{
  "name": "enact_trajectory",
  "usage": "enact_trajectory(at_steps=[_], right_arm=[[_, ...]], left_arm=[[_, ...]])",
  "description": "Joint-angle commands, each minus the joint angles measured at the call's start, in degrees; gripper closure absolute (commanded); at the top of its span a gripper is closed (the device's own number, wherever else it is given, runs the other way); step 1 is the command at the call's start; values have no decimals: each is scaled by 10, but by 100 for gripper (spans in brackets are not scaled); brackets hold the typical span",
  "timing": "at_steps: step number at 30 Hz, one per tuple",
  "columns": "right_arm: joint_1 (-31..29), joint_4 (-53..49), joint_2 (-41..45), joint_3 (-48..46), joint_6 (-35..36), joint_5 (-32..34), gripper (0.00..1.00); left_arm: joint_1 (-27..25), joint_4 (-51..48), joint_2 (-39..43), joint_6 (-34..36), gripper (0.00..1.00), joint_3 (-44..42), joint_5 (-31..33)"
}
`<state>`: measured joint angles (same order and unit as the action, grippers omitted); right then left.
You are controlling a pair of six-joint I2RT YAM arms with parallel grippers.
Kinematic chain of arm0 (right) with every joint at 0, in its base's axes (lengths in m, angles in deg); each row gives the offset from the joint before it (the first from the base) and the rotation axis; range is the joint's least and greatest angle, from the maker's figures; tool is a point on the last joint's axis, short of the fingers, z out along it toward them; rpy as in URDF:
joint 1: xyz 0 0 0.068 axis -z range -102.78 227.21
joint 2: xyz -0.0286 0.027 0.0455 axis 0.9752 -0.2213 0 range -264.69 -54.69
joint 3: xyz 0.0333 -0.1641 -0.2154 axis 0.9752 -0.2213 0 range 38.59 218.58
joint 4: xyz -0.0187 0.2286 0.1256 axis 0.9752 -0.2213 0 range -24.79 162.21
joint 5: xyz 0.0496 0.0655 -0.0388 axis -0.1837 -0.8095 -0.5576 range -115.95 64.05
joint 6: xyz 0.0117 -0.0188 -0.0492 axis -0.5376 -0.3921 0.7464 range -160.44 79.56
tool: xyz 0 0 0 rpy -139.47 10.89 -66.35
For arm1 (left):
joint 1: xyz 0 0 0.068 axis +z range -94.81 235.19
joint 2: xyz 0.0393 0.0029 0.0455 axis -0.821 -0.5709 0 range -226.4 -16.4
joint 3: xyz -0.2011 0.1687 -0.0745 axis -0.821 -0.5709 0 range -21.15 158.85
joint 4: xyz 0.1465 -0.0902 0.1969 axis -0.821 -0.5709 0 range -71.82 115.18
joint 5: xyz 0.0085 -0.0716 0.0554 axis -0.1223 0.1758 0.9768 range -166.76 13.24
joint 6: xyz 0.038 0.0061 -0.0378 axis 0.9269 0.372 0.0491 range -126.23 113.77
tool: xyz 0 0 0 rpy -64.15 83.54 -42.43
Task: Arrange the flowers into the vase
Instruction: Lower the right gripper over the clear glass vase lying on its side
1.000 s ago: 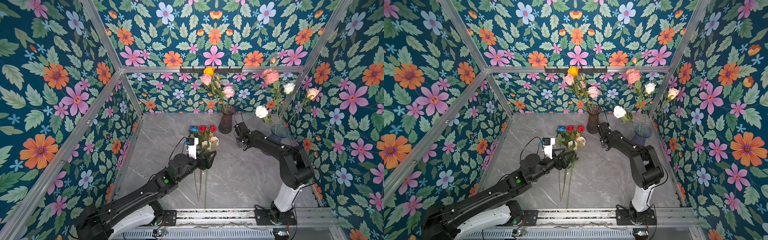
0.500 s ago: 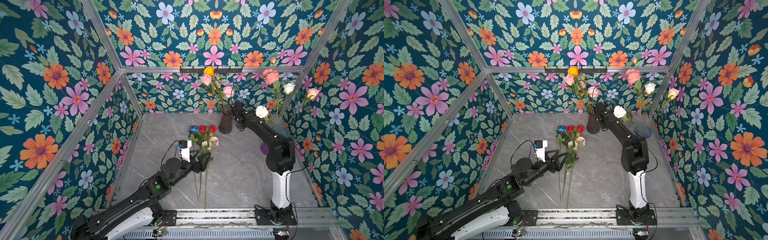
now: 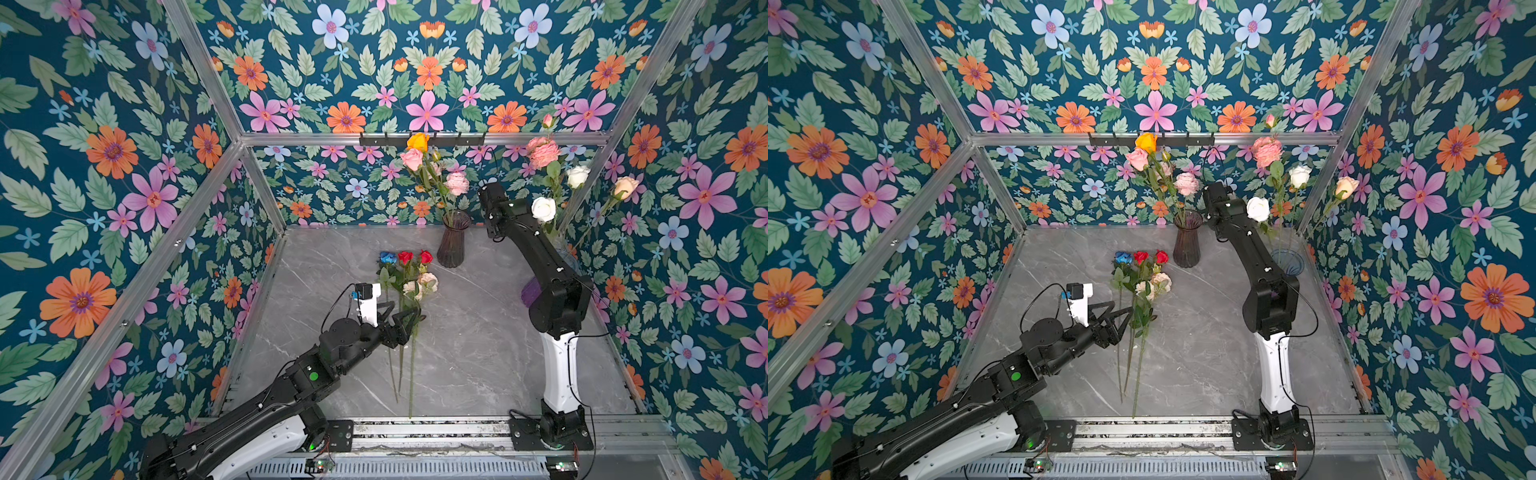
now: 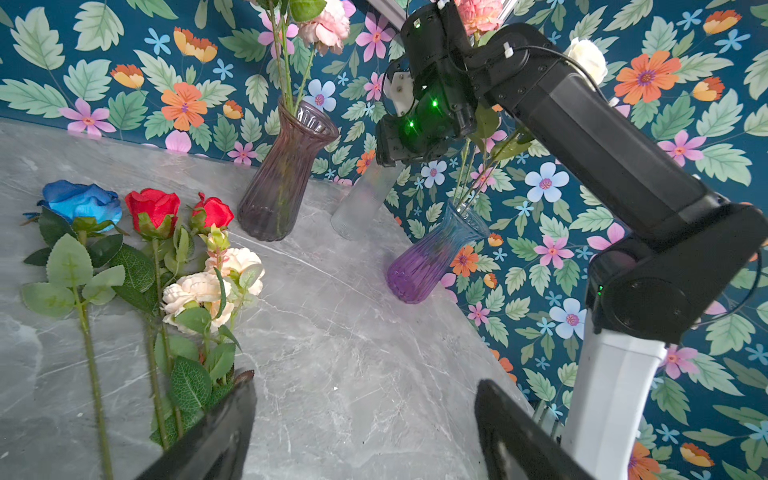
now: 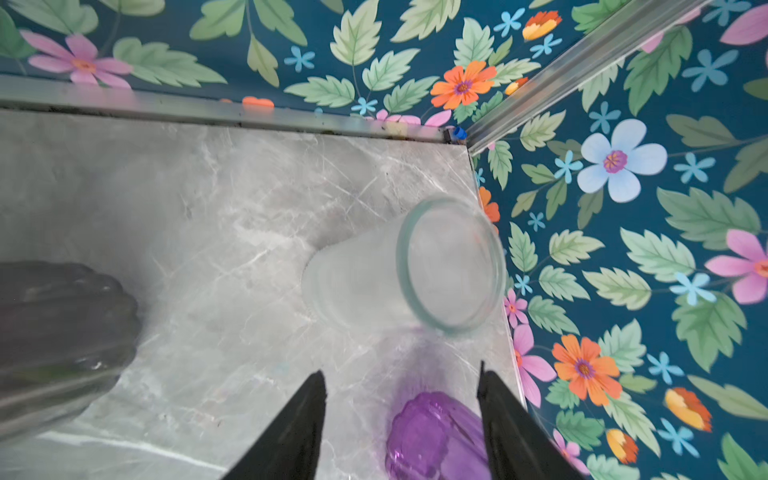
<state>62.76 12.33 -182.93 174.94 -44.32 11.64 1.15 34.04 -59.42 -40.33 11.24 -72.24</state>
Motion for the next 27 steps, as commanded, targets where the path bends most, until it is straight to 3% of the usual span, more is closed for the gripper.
enact_trajectory(at_steps=[1,6,27], right_arm=[[2,-28,-22,44,41,-37,36],[17,-80,-91,168,56,-41,36],[53,-73,-126,180,47,-143,40]], left_arm=[[1,3,-2,11,15,1,2],[1,-1,-3,13,15,2,3],[1,27,-25,0,15,-14,-8]])
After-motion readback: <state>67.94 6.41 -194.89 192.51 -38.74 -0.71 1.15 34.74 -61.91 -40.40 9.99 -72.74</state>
